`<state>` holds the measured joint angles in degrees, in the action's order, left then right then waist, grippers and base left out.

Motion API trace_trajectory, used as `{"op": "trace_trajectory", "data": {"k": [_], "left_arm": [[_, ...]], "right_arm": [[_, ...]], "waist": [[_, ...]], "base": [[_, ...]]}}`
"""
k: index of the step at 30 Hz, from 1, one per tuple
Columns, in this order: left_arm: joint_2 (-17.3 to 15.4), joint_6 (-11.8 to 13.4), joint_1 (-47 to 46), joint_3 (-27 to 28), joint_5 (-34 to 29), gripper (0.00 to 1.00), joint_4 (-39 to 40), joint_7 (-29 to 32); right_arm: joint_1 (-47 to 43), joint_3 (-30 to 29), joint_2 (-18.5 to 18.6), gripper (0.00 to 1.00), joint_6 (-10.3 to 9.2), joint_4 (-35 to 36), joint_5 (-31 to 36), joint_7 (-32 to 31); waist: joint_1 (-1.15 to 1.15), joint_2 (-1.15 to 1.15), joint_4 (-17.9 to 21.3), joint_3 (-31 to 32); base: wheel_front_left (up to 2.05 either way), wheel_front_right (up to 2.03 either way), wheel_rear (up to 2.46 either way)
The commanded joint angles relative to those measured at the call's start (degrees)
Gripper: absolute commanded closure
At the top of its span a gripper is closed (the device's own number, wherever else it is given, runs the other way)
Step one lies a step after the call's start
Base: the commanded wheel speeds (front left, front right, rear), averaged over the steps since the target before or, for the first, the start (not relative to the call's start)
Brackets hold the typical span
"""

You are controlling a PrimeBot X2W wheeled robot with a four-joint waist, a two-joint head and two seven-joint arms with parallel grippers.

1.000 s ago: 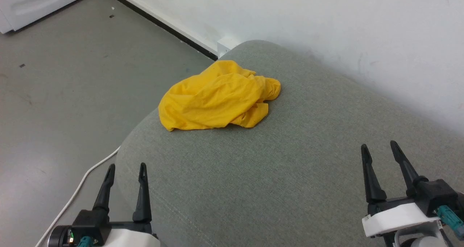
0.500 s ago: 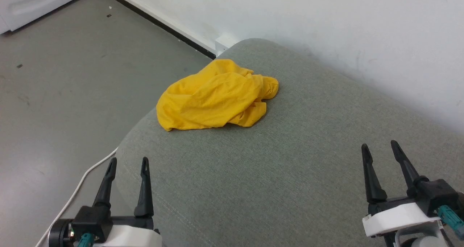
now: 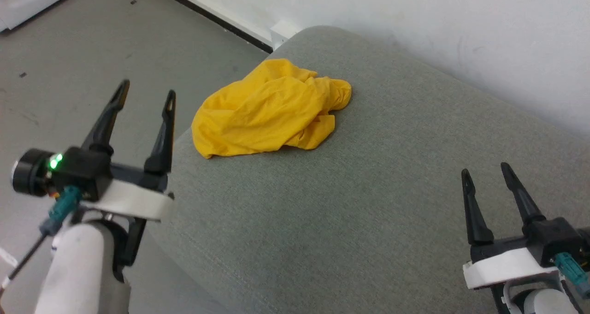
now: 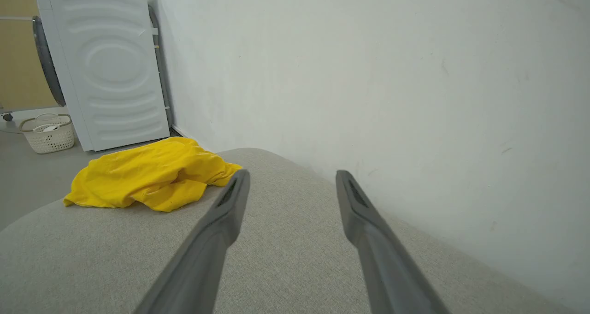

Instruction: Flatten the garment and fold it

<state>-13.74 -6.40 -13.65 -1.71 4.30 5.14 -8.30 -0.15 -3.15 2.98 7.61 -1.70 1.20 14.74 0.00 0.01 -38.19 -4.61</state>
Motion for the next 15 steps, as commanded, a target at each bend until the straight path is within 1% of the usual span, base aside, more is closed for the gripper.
{"op": "trace_trajectory", "data": {"k": [1,4,7,9,11,13,15], "left_arm": [[-0.80,-0.46,-2.94,-0.43,1.57,0.00,-0.96,1.17],[-3.56,-0.85,-8.19,-1.76,4.13,0.00,-3.68,4.40],[-5.46,-1.01,-12.75,-2.85,8.01,0.00,-7.17,7.13],[-7.43,-1.05,-15.19,-4.15,10.34,0.00,-9.95,9.43],[-9.64,-1.06,-17.14,-6.33,13.54,0.00,-12.48,11.83],[-12.69,-1.07,-18.87,-9.46,16.23,0.00,-14.46,13.99],[-14.84,-1.07,-20.68,-12.27,20.12,0.00,-16.26,15.60]], "right_arm": [[1.12,-0.09,-0.11,0.00,-0.12,0.72,1.04,0.26],[2.26,0.07,-0.11,0.00,-0.12,2.09,3.11,0.24],[3.68,0.40,-0.11,0.00,-0.12,3.94,5.18,-0.49],[4.67,0.71,-0.11,0.00,-0.12,5.32,6.27,-1.35],[5.65,0.98,-0.11,0.00,-0.12,6.67,7.10,-2.17],[6.54,1.14,-0.11,0.00,-0.12,7.99,7.70,-2.98],[7.14,1.05,-0.11,0.00,-0.12,9.17,8.17,-3.67]], "waist": [[0.00,-0.01,1.12,-3.18],[0.00,-0.01,2.17,-6.28],[0.00,-0.01,3.30,-9.31],[0.00,-0.01,4.21,-11.14],[0.00,-0.01,5.27,-12.87],[0.00,-0.01,6.39,-14.60],[0.00,-0.01,7.23,-16.10]], "base": [[0.00,0.00,0.00],[0.00,0.00,0.00],[0.00,0.00,0.00],[0.00,0.00,0.00],[0.00,0.00,0.00],[0.00,0.00,0.00],[0.00,0.00,0.00]]}}
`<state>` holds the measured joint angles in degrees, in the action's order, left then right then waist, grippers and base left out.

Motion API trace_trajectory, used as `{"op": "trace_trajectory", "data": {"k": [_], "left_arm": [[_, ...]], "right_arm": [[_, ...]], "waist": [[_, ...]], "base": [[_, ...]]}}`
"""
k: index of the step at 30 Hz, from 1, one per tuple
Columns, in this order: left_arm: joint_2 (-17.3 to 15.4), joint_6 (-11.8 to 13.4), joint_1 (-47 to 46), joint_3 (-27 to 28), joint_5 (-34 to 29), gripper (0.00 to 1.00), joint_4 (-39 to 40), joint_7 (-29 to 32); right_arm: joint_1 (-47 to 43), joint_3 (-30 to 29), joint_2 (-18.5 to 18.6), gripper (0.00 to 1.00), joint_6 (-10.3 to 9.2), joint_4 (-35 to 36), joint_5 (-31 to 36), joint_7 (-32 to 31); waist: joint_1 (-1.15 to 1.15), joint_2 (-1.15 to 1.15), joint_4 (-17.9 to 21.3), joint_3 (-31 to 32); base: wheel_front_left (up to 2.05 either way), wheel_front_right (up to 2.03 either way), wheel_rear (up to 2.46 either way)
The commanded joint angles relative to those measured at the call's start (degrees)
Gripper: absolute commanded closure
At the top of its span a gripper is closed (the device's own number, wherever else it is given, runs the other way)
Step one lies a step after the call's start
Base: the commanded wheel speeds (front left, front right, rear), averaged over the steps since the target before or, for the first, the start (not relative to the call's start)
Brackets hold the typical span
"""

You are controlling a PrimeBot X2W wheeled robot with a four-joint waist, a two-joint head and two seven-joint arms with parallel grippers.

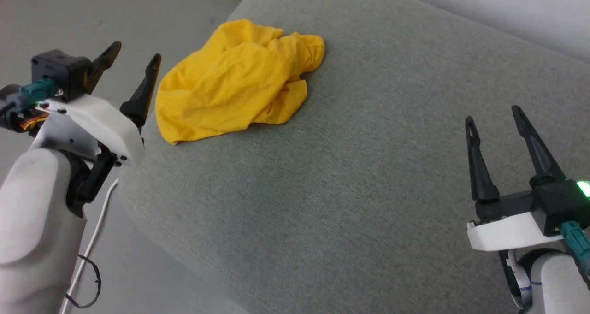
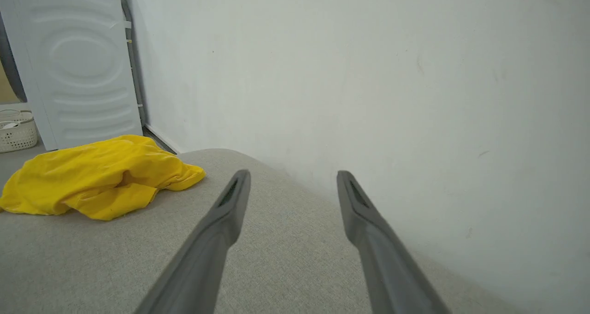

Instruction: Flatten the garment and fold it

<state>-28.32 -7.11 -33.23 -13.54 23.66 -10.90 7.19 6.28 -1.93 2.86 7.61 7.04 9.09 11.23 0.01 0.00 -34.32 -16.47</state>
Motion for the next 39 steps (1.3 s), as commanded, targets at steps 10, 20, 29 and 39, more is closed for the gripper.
{"op": "trace_trajectory", "data": {"k": [10,20,29,39], "left_arm": [[-3.17,-0.37,-9.48,-7.32,16.08,0.00,-10.68,3.40],[-4.10,-0.37,-13.87,-12.31,24.44,0.00,-20.56,10.06],[-3.00,-0.37,-15.55,-14.45,24.68,0.00,-28.46,8.06],[-5.37,-0.37,-16.84,-17.51,24.68,1.00,-31.59,0.28]], "right_arm": [[2.67,0.01,0.01,0.00,-0.12,4.32,1.86,-2.75],[3.75,-0.39,0.01,0.00,-0.12,6.71,2.40,-3.82],[4.64,-0.27,0.01,0.00,-0.12,7.11,1.85,-3.94],[4.63,-0.77,0.01,0.00,-0.12,5.24,0.19,-2.96]], "waist": [[-0.01,0.00,7.33,-11.07],[-0.01,0.00,10.27,-14.96],[-0.01,0.00,11.88,-16.23],[-0.01,0.00,12.39,-13.11]], "base": [[0.00,0.00,0.00],[0.00,0.00,0.00],[0.00,0.00,0.00],[0.00,0.00,0.00]]}}
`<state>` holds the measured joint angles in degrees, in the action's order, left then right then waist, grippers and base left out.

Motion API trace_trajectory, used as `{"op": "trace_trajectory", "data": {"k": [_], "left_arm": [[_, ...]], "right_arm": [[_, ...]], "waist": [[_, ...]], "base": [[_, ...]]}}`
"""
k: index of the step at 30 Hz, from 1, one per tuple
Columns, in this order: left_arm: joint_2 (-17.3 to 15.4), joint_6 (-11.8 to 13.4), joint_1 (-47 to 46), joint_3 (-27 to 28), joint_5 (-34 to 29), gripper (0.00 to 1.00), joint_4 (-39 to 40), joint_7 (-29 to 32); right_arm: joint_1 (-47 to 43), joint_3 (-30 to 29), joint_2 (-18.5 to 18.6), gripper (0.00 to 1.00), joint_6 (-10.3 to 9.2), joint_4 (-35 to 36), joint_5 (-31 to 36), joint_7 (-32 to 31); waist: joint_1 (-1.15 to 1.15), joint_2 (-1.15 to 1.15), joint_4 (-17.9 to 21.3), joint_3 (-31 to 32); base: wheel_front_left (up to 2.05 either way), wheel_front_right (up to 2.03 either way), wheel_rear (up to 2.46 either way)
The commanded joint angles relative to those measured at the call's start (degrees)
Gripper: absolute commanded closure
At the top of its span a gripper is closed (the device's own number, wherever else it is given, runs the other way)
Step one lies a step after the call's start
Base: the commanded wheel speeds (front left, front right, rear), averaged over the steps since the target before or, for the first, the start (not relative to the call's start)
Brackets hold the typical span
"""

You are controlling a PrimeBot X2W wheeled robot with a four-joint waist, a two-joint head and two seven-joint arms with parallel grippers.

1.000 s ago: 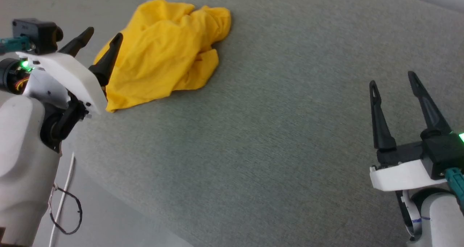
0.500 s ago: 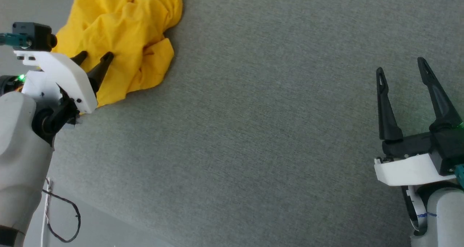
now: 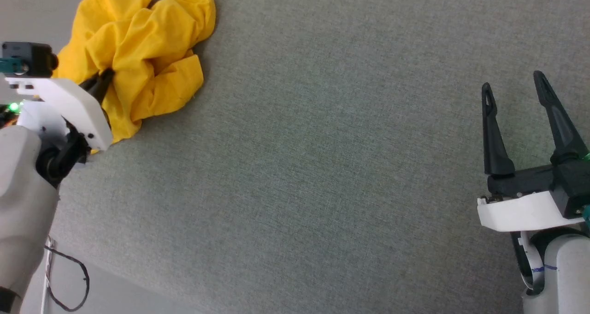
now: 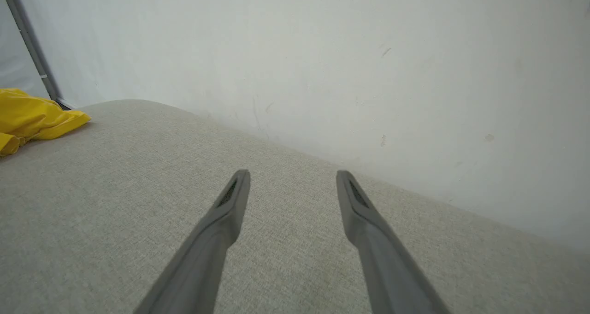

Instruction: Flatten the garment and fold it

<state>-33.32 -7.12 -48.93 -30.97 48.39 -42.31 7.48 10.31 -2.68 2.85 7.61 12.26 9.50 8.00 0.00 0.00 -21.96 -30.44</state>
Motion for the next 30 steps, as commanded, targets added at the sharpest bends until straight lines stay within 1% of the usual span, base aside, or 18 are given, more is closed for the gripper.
{"op": "trace_trajectory", "data": {"k": [1,7,11,14,18,23,28,30], "left_arm": [[-0.72,-0.36,-1.33,-0.18,0.01,1.00,-0.34,-0.89],[-3.51,-0.36,-3.25,-0.52,0.79,1.00,-0.06,-4.97],[-5.33,-0.36,-5.46,-0.26,0.67,1.00,2.17,-6.70],[-6.83,-0.36,-7.19,-0.41,-0.26,1.00,4.60,-6.84],[-8.04,0.37,-9.52,-0.25,-1.01,1.00,8.88,-5.99],[-8.91,1.70,-12.17,-0.04,-1.42,1.00,15.60,-3.85],[-8.39,3.87,-14.46,-0.58,-1.60,1.00,23.22,-0.13],[-7.55,4.86,-15.11,-0.70,-0.97,1.00,26.15,1.57]], "right_arm": [[0.51,0.01,0.03,0.00,-0.12,-0.27,-0.54,0.49],[-0.25,-0.57,0.03,0.00,-0.12,-2.46,-2.75,2.26],[-0.92,-1.27,0.03,0.00,-0.12,-4.24,-4.70,3.61],[-1.17,-1.84,0.03,0.00,-0.12,-5.58,-6.14,4.62],[-1.66,-2.60,0.03,0.00,-0.12,-7.14,-7.75,5.66],[-2.34,-3.81,0.03,0.00,-0.12,-8.57,-9.64,6.51],[-3.40,-5.67,0.03,0.00,-0.12,-9.62,-11.42,6.89],[-3.69,-6.44,0.03,0.00,-0.12,-9.76,-11.92,6.94]], "waist": [[0.00,0.00,0.03,1.45],[0.00,0.00,-0.05,5.73],[0.00,0.00,-0.15,8.74],[0.00,0.00,0.04,10.83],[0.00,0.00,0.75,13.44],[0.00,0.00,2.62,16.44],[0.00,0.00,5.24,19.26],[0.00,0.00,6.49,20.17]], "base": [[0.00,0.00,0.00],[0.00,0.00,0.00],[0.00,0.00,0.00],[0.00,0.00,0.00],[0.00,0.00,0.00],[0.00,0.00,0.00],[0.00,0.00,0.00],[0.00,0.00,0.00]]}}
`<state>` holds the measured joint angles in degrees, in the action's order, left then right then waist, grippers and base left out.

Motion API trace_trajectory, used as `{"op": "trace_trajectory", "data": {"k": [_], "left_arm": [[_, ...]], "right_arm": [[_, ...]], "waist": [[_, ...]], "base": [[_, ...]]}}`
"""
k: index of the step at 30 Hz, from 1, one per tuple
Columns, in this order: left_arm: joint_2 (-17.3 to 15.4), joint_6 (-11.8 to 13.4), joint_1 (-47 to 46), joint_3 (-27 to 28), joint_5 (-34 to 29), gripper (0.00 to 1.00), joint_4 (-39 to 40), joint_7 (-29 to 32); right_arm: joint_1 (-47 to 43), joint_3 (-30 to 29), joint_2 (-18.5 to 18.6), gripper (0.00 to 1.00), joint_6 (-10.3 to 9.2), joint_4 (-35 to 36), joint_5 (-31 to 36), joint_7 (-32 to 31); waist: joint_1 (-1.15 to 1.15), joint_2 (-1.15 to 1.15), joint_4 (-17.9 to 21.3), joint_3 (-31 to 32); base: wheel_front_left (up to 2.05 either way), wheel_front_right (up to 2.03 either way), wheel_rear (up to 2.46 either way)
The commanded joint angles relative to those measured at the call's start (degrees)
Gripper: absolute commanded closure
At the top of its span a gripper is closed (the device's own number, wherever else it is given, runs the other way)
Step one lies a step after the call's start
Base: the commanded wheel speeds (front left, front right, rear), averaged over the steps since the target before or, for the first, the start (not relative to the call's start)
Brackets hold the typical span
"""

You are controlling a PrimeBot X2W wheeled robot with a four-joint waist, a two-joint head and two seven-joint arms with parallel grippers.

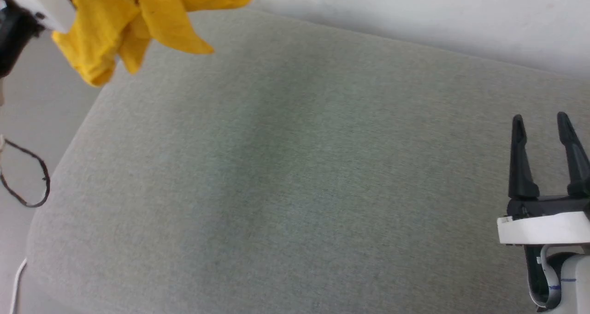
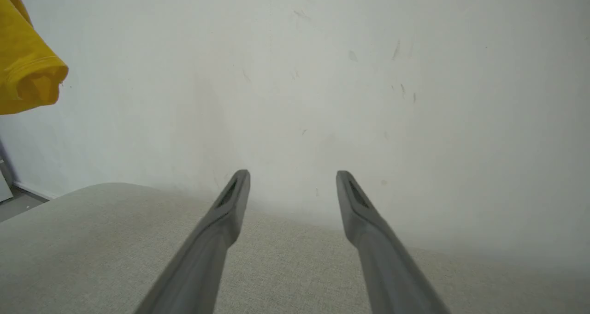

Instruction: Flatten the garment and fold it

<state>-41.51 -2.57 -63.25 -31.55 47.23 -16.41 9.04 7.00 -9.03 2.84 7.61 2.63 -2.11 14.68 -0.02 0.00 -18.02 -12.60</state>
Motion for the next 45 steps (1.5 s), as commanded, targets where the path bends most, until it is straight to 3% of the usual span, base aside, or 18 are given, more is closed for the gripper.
{"op": "trace_trajectory", "data": {"k": [1,13,21,26,32,39,40,41,42,43,45], "left_arm": [[1.11,0.68,-0.96,-0.31,0.58,1.00,1.74,0.95],[8.43,5.26,0.33,-6.38,2.51,1.00,19.79,9.38],[15.16,9.25,5.87,-12.86,1.67,1.00,23.89,10.17],[17.77,9.54,10.74,-19.01,-2.62,1.00,19.95,7.16],[21.06,9.32,18.05,-25.97,-5.29,1.00,8.14,4.05],[25.70,9.30,22.92,-27.65,-3.43,1.00,-3.20,1.23],[26.38,9.19,23.06,-27.61,-3.34,0.93,-4.33,0.48],[27.01,9.01,23.11,-27.43,-3.15,0.67,-5.10,-0.35],[27.60,8.88,23.07,-26.97,-2.92,0.06,-5.54,-1.50],[28.03,8.89,22.94,-26.32,-2.72,0.00,-5.72,-2.81],[28.38,9.17,22.89,-24.64,-2.21,0.00,-5.18,-5.59]], "right_arm": [[-0.44,-0.40,0.04,0.00,-0.12,-0.03,-0.60,0.27],[-0.52,-3.75,0.04,0.00,-0.12,2.23,-3.03,0.31],[-0.67,-6.83,0.04,0.00,-0.12,3.66,-3.96,0.31],[-1.02,-7.66,0.04,0.00,-0.12,3.82,-4.58,0.31],[-1.61,-7.04,0.04,0.00,-0.12,3.68,-5.06,0.31],[-2.16,-6.25,0.04,0.00,-0.12,3.19,-5.24,0.31],[-2.21,-6.12,0.04,0.00,-0.12,3.13,-5.19,0.31],[-2.29,-6.06,0.04,0.00,-0.12,3.07,-5.13,0.31],[-2.40,-6.04,0.04,0.00,-0.12,3.02,-5.02,0.31],[-2.51,-6.02,0.04,0.00,-0.12,2.92,-4.93,0.31],[-2.76,-5.90,0.04,0.00,-0.12,2.64,-4.81,0.31]], "waist": [[0.02,0.00,3.27,2.80],[0.02,0.00,12.42,4.30],[0.02,0.00,16.82,3.67],[0.02,0.00,18.40,3.68],[0.02,0.00,19.55,3.67],[0.02,0.00,19.38,3.67],[0.02,0.00,19.21,3.70],[0.02,0.00,18.97,3.80],[0.02,0.00,18.70,3.98],[0.02,0.00,18.46,4.21],[0.02,0.00,18.08,4.84]], "base": [[0.00,0.00,0.00],[0.00,0.00,0.00],[0.00,0.00,0.00],[0.00,0.00,0.00],[0.00,0.00,0.00],[0.00,0.00,0.00],[0.00,0.00,0.00],[0.00,0.00,0.00],[0.00,0.00,0.00],[0.00,0.00,0.00],[0.00,0.00,0.00]]}}
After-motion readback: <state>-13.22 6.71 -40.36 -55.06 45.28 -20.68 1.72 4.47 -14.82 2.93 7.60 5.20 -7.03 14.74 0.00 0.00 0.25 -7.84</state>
